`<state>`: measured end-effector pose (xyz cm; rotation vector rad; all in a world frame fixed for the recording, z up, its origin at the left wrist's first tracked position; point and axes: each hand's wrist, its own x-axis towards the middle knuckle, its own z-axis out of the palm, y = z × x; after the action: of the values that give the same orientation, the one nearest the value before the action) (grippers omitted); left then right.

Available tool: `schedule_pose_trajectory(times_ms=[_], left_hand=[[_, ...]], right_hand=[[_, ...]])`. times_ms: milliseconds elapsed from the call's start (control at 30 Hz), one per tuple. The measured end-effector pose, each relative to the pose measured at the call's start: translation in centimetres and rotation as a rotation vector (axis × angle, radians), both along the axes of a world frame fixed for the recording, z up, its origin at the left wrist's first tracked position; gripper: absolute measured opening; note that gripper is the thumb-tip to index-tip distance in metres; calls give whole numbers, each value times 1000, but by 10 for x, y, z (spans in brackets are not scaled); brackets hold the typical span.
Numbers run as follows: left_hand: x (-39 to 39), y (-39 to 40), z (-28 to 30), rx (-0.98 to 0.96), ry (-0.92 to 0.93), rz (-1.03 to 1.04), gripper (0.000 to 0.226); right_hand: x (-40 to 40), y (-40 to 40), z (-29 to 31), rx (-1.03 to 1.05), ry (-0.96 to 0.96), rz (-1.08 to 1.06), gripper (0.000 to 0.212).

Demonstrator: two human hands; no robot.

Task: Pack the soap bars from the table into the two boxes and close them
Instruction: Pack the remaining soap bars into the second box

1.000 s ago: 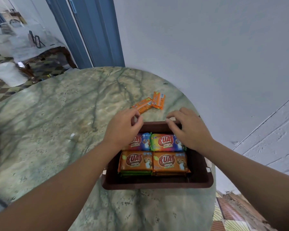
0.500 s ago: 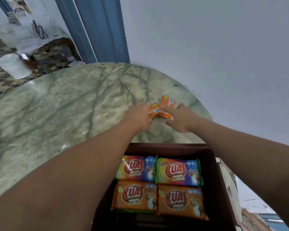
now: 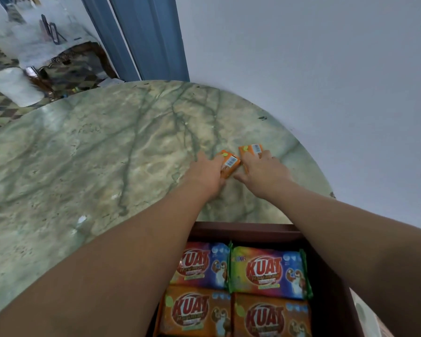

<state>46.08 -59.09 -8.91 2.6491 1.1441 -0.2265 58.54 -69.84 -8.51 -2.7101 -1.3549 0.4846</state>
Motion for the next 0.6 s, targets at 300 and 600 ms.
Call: schedule_pose_trajectory(times_ms=[300, 600], left_hand=[[-25, -2, 20, -185, 27, 221, 82], [-83, -36, 82, -184, -337, 207, 88]], right_hand=[[-10, -16, 17, -60, 12, -101, 85], [-49, -39, 74, 272, 197, -63, 88]])
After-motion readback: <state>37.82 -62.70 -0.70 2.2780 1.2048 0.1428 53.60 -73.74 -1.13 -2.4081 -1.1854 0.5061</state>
